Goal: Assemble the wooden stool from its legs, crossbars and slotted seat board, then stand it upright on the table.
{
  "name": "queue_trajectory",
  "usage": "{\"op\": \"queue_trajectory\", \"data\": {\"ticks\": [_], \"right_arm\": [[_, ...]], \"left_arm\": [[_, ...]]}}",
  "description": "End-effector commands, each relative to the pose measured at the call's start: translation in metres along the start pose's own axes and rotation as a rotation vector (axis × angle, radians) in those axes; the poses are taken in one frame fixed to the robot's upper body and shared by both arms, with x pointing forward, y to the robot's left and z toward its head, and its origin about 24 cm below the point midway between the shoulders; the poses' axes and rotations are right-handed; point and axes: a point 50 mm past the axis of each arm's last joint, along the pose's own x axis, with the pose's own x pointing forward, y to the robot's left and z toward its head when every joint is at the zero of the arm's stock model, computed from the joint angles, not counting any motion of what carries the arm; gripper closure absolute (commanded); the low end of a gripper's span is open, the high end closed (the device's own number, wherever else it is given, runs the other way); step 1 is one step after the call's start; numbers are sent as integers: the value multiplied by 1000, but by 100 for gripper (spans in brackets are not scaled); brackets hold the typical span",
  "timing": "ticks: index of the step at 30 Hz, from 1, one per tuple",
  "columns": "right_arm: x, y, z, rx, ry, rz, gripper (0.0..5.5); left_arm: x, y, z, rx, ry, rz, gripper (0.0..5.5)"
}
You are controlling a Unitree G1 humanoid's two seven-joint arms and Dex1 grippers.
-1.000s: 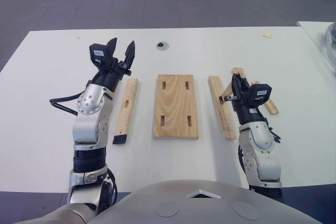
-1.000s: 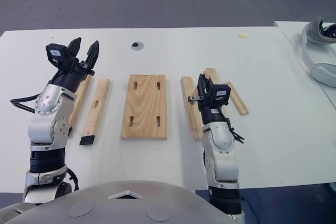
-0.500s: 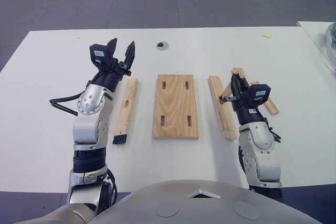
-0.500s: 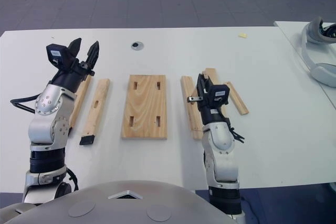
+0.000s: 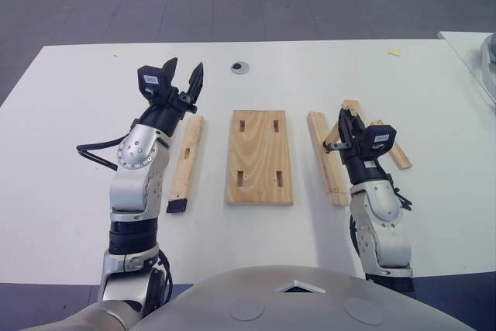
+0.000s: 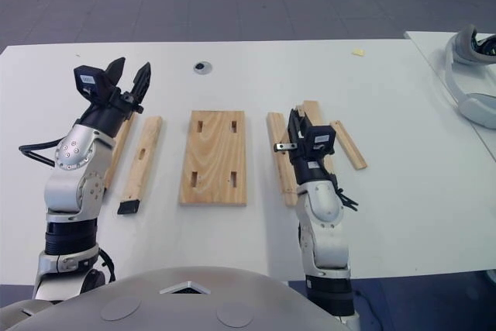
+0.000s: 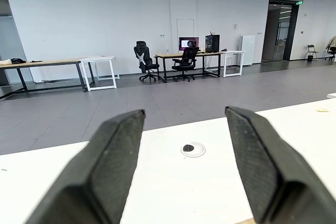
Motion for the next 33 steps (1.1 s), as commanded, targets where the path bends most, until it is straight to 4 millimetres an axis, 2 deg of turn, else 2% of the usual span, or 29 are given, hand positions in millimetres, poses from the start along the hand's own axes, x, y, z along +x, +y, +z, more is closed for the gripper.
{"op": "queue_trajectory", "data": {"ticks": [1,7,11,19,23,28,33], "right_arm": [[3,-1,1,-6,-14,-3,508],[4,-1,0,-5,-1,5,508],[4,-2,-10,-2,48,28,508],[-17,-26,-47,-69,115,-9,508],[-26,-24,-59,-114,127,31,508],[-33,-20,-71,-84,146,25,508],[-28,-21,-77,26,200,28,508]], "left_arm": [[0,1,-2,17,18,-1,269],[0,1,-2,18,16,5,269],[0,1,-3,16,18,6,269],[0,1,-3,13,24,-6,269],[0,1,-4,12,23,-8,269],[0,0,-4,14,21,-12,269],[1,0,-4,16,18,-14,269]]}}
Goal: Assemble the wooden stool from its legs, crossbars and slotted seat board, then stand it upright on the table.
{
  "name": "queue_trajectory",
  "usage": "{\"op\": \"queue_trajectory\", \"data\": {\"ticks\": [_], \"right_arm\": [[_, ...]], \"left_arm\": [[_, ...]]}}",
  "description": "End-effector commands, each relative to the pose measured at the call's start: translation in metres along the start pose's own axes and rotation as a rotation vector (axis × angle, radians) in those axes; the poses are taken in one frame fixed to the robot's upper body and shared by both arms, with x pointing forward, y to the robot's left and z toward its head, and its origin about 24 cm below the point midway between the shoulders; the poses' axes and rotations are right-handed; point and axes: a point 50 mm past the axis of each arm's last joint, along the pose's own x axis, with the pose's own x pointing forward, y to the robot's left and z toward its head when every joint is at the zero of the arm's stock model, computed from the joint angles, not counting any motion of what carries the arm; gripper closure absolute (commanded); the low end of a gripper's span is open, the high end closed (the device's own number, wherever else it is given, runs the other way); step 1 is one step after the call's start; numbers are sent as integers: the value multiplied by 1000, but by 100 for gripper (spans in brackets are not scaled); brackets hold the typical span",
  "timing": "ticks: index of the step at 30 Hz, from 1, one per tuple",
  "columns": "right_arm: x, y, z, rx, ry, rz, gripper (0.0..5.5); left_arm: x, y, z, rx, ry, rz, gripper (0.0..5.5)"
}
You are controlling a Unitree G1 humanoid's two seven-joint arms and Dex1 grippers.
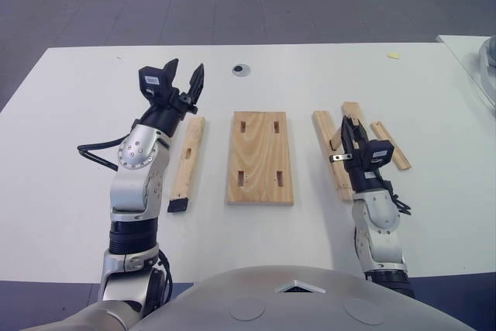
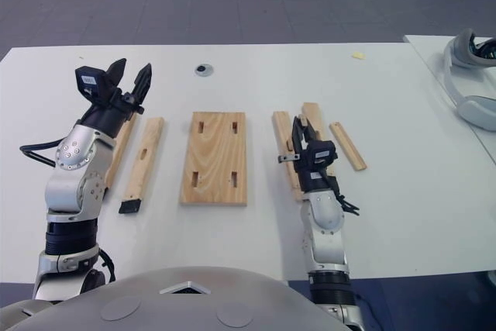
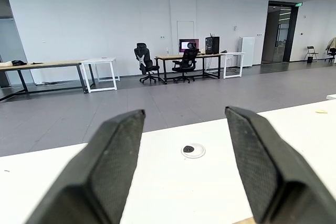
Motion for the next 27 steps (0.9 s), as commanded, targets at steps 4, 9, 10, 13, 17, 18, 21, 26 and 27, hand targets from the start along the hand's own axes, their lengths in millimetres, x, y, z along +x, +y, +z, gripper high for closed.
{"op": "queue_trajectory", "data": {"ticks": [4,9,10,13,17,18,21,26,27], "right_arm": [[-18,-4,-45,115,362,43,508],[-13,-8,-47,104,445,81,508],[-12,-9,-47,100,456,92,508],[-13,-12,-48,115,497,81,508],[-16,-13,-52,151,571,80,508],[-17,-13,-54,158,605,92,508],[-23,-13,-58,171,693,111,508],[-23,-14,-56,156,712,103,508],[-22,-15,-55,150,704,94,508]], "left_arm": [[0,-2,-3,10,8,4,269],[-4,-5,-6,-7,7,32,269],[-5,-6,-7,-10,6,38,269],[-7,-8,-9,-23,4,58,269],[-10,-11,-12,-35,4,76,269],[-12,-10,-12,-37,3,90,269],[-17,-5,-13,-39,6,134,269],[-18,-4,-13,-35,8,142,269],[-18,-4,-13,-35,8,141,269]]}}
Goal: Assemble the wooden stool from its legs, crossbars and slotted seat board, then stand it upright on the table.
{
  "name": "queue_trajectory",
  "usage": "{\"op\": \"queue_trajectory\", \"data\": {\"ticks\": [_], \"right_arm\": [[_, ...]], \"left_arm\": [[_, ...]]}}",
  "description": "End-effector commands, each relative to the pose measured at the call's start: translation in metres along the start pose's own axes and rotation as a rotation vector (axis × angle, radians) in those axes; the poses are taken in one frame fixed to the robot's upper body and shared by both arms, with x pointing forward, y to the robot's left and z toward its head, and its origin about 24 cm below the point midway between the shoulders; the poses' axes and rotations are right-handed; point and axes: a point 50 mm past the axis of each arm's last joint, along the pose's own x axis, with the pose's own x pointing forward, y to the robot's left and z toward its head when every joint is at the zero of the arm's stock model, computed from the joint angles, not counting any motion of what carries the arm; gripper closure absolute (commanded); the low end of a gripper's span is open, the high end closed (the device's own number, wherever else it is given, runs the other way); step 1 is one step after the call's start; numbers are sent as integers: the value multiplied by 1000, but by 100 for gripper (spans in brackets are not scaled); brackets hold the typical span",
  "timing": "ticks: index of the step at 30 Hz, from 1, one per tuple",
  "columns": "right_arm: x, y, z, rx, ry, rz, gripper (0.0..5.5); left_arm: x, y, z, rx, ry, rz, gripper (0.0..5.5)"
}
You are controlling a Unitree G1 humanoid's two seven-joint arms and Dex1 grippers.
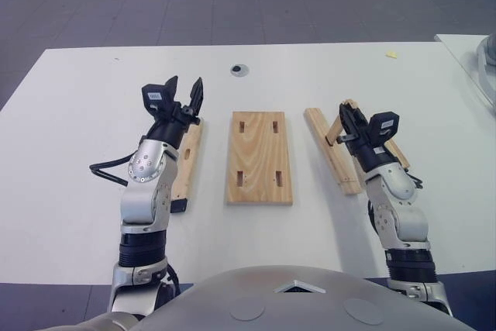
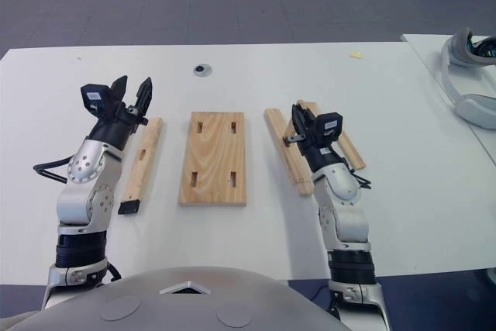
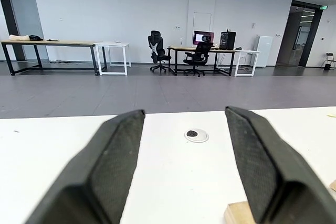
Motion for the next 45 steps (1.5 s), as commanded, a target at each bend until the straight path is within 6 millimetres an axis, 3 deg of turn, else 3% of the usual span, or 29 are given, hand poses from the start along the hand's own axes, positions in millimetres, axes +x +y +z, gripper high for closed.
{"op": "queue_trajectory", "data": {"ticks": [1,23,24,34,39,45], "right_arm": [[-41,0,-79,89,488,-62,508],[-36,4,-81,100,468,-88,508],[-36,4,-81,102,464,-92,471],[-32,1,-73,94,442,-93,302],[-34,-5,-67,34,556,-113,210],[-27,-10,-57,169,708,-139,206]], "left_arm": [[-4,1,4,41,-26,21,269],[4,8,12,58,-80,45,269],[4,8,12,59,-80,45,269],[4,9,11,57,-81,47,269],[2,6,10,52,-83,54,269],[0,3,7,13,-90,86,269]]}}
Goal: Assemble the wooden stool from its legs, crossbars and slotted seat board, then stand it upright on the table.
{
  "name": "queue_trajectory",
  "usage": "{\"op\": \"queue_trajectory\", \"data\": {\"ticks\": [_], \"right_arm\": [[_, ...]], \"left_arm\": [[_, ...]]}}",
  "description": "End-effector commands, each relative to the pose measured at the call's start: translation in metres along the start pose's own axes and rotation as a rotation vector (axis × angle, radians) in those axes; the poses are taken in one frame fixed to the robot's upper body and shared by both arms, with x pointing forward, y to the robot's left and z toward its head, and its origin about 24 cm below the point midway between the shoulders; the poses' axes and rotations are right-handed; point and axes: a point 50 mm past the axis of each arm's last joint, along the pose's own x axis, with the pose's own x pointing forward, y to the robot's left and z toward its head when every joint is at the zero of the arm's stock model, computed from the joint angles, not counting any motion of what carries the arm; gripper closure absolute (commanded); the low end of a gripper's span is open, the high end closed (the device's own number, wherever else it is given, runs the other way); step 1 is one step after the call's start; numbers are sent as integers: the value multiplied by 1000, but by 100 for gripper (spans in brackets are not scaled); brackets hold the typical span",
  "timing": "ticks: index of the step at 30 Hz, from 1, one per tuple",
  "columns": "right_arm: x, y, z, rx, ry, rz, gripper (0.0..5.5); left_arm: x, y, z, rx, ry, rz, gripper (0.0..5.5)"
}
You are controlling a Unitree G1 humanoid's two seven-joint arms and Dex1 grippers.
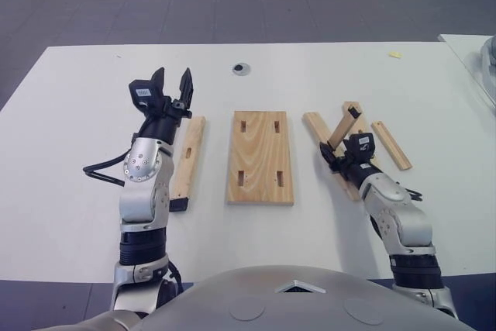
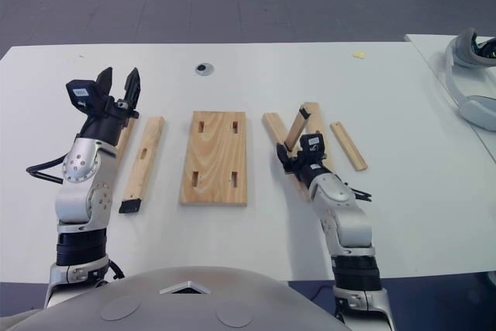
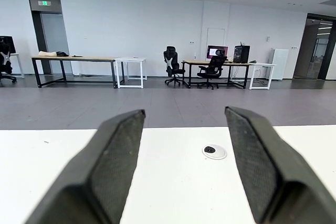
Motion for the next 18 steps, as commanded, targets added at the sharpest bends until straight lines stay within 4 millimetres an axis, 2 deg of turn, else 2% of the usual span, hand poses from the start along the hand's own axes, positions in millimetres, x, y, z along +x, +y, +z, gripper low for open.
{"op": "queue_trajectory", "data": {"ticks": [1,8,14,18], "right_arm": [[-1,-6,-21,133,228,-10,206],[-3,-2,-23,133,265,25,333],[-2,1,-23,128,250,28,338],[1,3,-7,98,159,41,339]], "left_arm": [[-1,-2,0,-2,-13,16,269],[-1,-4,-1,-6,-18,17,269],[0,-4,-1,0,-21,16,269],[3,-3,1,-3,-16,-1,269]]}}
